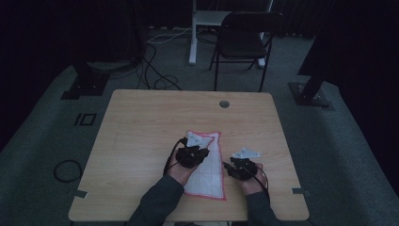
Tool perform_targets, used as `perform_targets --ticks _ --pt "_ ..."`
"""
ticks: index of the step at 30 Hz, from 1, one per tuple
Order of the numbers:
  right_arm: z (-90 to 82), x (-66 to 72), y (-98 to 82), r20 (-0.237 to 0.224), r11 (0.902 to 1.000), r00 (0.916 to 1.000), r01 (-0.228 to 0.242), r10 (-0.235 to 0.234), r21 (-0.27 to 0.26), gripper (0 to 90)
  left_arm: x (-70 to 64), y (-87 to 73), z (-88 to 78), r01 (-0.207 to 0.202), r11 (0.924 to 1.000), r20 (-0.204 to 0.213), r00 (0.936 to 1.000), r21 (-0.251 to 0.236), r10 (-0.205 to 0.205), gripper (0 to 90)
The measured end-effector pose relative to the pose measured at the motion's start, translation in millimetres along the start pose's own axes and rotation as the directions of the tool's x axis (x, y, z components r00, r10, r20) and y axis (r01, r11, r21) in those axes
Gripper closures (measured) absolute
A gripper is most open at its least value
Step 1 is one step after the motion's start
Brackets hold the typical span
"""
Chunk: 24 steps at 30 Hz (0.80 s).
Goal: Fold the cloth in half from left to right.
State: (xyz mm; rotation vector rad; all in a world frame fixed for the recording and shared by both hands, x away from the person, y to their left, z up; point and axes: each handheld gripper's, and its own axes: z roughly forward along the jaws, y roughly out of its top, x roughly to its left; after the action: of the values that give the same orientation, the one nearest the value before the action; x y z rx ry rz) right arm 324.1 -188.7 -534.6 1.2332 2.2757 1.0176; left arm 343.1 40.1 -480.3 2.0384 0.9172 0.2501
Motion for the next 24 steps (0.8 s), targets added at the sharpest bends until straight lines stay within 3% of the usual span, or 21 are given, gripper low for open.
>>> perform_targets --ticks 5,10,16,24 --pt "0.4 0.0 0.8 0.001 1.0 1.0 0.004 -0.004 -0.003 60.1 -1.6 2.6 -13.7 0.004 0.9991 0.024 0.9997 -0.043 -0.002 73.9" --pt "2.3 3.0 3.7 -0.004 0.9999 0.9999 0.013 -0.013 -0.001 60.1 1.7 0.5 -34.1 -0.001 0.9976 0.008 1.0 -0.069 0.001 72.1" --pt "6.7 8.2 13.0 -0.004 0.9991 0.9991 0.042 -0.042 -0.004 62.2 14.2 -17.3 -57.8 0.025 0.9962 -0.025 0.9993 -0.084 -0.027 70.4" --pt "14.5 6.9 21.6 0.003 0.999 0.9991 0.043 -0.043 -0.005 63.6 28.9 -40.9 -81.3 0.05 0.996 -0.067 0.9962 -0.075 -0.055 69.0"
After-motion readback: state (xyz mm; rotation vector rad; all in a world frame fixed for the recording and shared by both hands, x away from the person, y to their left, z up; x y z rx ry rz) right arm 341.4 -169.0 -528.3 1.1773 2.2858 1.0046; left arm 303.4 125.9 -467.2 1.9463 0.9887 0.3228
